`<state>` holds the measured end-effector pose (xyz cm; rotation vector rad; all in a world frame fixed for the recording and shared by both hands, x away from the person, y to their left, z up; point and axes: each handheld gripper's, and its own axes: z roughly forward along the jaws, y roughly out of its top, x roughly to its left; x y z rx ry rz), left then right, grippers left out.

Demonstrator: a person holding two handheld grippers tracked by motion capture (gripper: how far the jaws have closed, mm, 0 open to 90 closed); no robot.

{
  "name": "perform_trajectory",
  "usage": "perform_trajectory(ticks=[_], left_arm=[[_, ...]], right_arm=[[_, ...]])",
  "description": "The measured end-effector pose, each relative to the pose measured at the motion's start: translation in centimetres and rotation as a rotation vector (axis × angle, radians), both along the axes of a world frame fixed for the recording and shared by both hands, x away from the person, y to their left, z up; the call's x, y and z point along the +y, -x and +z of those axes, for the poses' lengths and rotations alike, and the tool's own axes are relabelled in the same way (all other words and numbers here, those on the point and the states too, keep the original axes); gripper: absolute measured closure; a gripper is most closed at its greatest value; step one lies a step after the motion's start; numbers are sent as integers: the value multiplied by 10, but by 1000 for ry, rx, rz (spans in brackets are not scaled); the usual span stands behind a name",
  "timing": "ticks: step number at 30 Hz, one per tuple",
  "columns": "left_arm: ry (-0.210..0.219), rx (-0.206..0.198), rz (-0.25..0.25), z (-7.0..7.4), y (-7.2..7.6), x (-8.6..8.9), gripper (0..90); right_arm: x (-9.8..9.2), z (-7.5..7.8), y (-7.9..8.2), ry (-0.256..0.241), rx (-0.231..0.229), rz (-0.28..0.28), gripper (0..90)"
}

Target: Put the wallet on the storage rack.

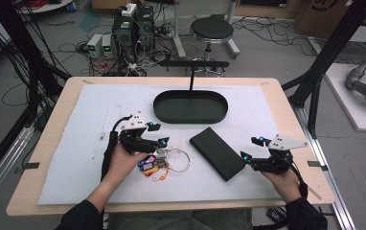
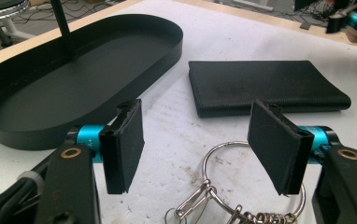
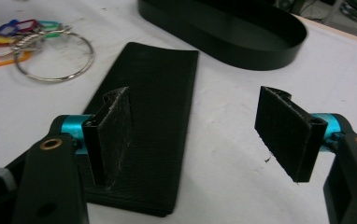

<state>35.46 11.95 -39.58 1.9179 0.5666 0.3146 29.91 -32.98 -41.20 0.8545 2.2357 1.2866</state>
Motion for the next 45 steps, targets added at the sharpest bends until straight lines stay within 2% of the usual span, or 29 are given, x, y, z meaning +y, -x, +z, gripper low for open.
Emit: perform_trajectory(ticks=[5,7,12,17,19,20,22,23,24,25,31,32,34,36,39,40,45], left_arm=[[11,-4,1,0,-1,-1,361],[22,-5,13,0,-3,0,360],[36,-6,31,0,-4,2,361],[49,-3,50,0,-6,6,360],[49,0,52,-1,-7,7,360],[47,1,52,-1,-7,7,358],[42,1,50,-1,-7,6,358],[40,0,50,-1,-7,6,358],[40,0,50,-1,-7,6,358],[38,0,50,-1,-7,6,358],[36,8,53,-1,-7,5,353],[35,9,52,-2,-7,5,353],[33,8,52,-2,-7,5,353],[35,11,52,-2,-7,5,353],[30,12,50,-2,-7,4,353],[29,11,49,-2,-7,4,353],[32,17,48,-2,-7,4,353]], right_arm=[[11,-3,9,12,10,36,286],[18,-6,14,23,22,67,286],[28,-12,21,69,40,115,321],[41,-20,29,152,40,193,355],[43,-22,30,166,39,206,361],[49,-25,32,211,37,229,386],[51,-27,33,226,34,236,397],[56,-29,34,263,24,251,417],[56,-29,34,263,24,251,417],[59,-31,35,298,8,250,434],[61,-33,37,327,-27,249,446],[62,-34,38,347,-52,249,445],[63,-34,39,358,-59,249,443],[65,-36,41,394,-100,248,445],[65,-38,42,408,-117,246,465],[66,-38,44,428,-144,250,508],[64,-36,46,462,-185,241,665]])
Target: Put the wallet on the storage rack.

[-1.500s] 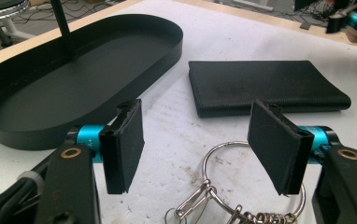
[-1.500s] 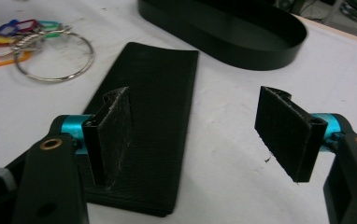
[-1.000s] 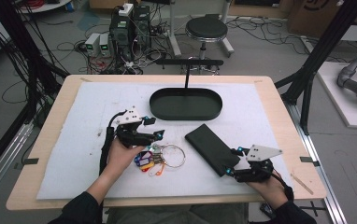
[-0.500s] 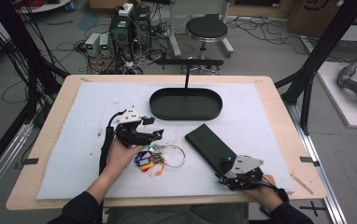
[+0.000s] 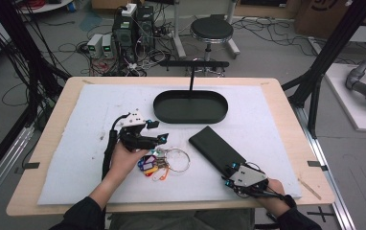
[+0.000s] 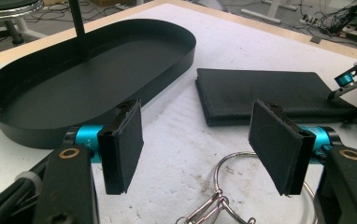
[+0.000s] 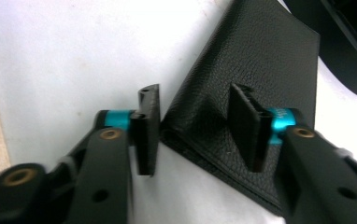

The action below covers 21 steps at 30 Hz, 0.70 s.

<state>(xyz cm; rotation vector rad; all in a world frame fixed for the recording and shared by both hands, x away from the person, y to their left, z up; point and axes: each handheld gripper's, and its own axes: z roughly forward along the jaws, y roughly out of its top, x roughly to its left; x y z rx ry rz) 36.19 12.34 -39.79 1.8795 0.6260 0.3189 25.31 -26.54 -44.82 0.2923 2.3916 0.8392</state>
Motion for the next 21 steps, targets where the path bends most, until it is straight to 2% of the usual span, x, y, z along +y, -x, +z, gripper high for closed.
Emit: perform_trajectory(ticks=[1,2,4,6,7,8,9,10,11,12,13,14,16,17,18,19,20,21], left_arm=[[0,0,1,0,0,0,353],[4,-1,1,0,0,0,352],[6,-1,2,0,0,0,352],[11,3,2,0,-1,0,353],[18,6,1,-1,-1,0,353],[18,6,1,-1,-1,0,352],[24,9,3,-1,-1,0,352],[33,10,1,-1,-1,0,352],[33,10,1,-1,-1,0,352],[38,9,-1,-1,-2,0,352],[48,6,-4,-1,-2,0,353],[49,1,-5,0,-2,-1,353],[50,-1,-6,0,-1,-3,354],[42,7,-22,2,-3,-7,354],[42,7,-22,2,-3,-7,353],[41,5,-32,2,-3,-9,354],[44,-9,-45,4,-3,-15,355],[44,-9,-45,4,-3,-15,355]], right_arm=[[0,0,0,0,0,0,665],[-3,2,-1,1,-14,-16,735],[-6,4,-3,-5,-12,-30,750],[-12,8,-6,-39,2,-55,771],[-18,14,-9,-90,19,-67,784],[-21,16,-10,-117,24,-75,789],[-21,16,-10,-117,24,-75,789],[-27,25,-12,-201,42,-92,798],[-30,28,-12,-237,51,-96,801],[-30,28,-12,-237,51,-96,801],[-33,32,-13,-277,62,-94,805],[-39,38,-14,-340,81,-92,808],[-43,40,-15,-384,103,-91,808],[-45,41,-15,-413,119,-91,808],[-45,41,-15,-413,119,-91,808],[-47,42,-16,-425,126,-89,808],[-50,43,-17,-458,142,-87,808],[-50,43,-17,-458,142,-87,808]])
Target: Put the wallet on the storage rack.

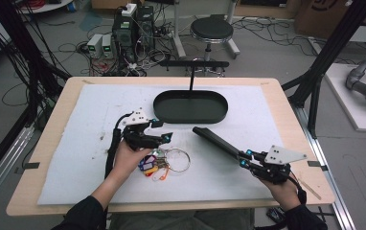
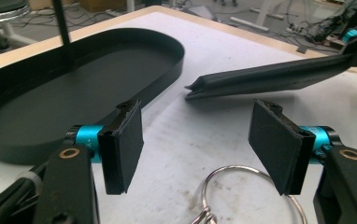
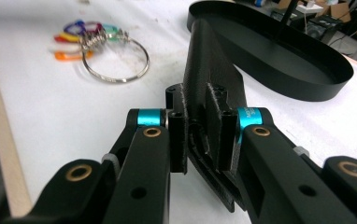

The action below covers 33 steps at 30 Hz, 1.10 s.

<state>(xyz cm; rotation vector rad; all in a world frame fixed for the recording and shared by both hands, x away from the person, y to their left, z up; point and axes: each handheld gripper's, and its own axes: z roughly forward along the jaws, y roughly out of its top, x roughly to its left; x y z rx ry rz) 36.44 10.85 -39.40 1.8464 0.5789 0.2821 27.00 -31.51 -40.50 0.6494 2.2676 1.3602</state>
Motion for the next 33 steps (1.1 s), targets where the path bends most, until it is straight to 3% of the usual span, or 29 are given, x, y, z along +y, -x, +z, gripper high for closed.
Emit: perform_trajectory(ticks=[1,7,10,15,18,21,24,27,33], left_arm=[[0,-6,-26,1,-2,-8,356],[-28,-25,-68,-1,-12,-36,407],[-47,-29,-67,-9,-22,-54,430],[-48,8,-90,-20,-38,-69,449],[-40,-5,-102,-25,-43,-74,484],[-65,13,-120,-31,-49,-82,489],[-58,17,-140,-36,-52,-88,510],[-85,-34,-162,-36,-50,-91,648],[-85,-86,-152,-35,-50,-94,717]], right_arm=[[-2,1,-1,-17,16,1,807],[-10,1,-5,-54,39,-20,805],[-12,0,-6,-59,40,-33,804],[-14,0,-7,-59,47,-39,804],[-15,0,-8,-57,45,-41,803],[-16,0,-8,-58,51,-47,801],[-17,-1,-9,-56,50,-50,801],[-20,-1,-10,-61,54,-56,799],[-24,-1,-12,-73,60,-70,794]])
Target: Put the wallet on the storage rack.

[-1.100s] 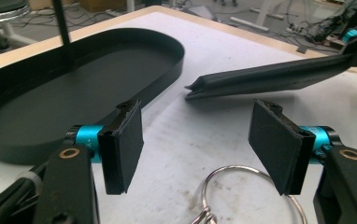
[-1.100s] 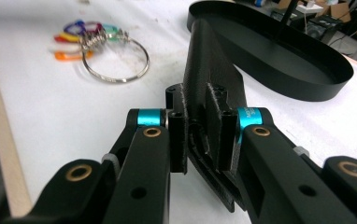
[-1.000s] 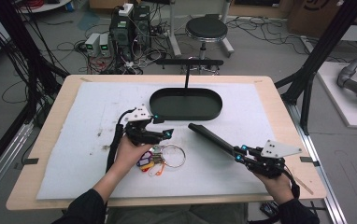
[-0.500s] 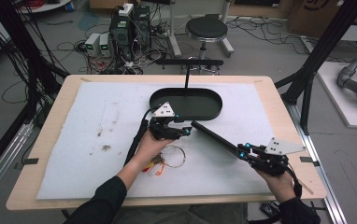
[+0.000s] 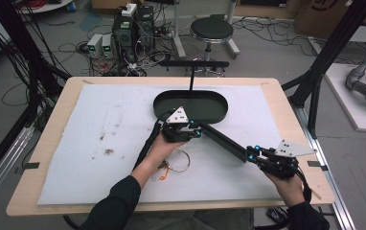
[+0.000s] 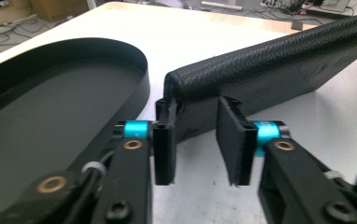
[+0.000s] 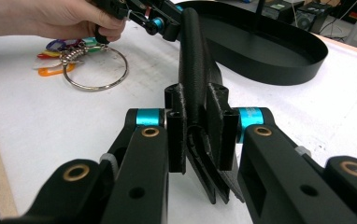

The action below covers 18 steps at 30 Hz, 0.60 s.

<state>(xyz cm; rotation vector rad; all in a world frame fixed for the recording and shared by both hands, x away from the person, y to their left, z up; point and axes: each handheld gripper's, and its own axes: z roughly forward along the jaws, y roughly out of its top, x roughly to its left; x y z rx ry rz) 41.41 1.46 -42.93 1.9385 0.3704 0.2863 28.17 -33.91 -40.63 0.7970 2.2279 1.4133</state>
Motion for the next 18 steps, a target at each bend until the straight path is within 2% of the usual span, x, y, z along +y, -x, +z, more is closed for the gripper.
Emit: perform_trajectory(ticks=[3,7,9,11,12,13,15,16,18], left_arm=[[-8,-24,2,2,1,1,791],[1,-20,-4,4,2,2,819],[3,-23,-10,6,4,2,823],[-1,-25,-14,7,6,0,825],[-1,-25,-14,7,6,0,826],[-5,-23,-18,7,6,-1,826],[-3,-21,-22,6,6,-1,827],[-2,-23,-25,6,6,-1,827],[-4,-22,-27,7,7,-1,827]], right_arm=[[-3,0,-1,-14,7,-21,781],[-7,0,-2,-26,8,-40,760],[-11,-1,-3,-41,10,-63,708],[-13,-3,-6,-37,30,-77,639],[-13,-3,-6,-37,30,-77,639],[-13,-7,-9,-29,47,-90,578],[-13,-8,-10,-26,55,-89,562],[-11,-11,-13,-2,74,-91,542],[-10,-14,-15,10,84,-88,549]])
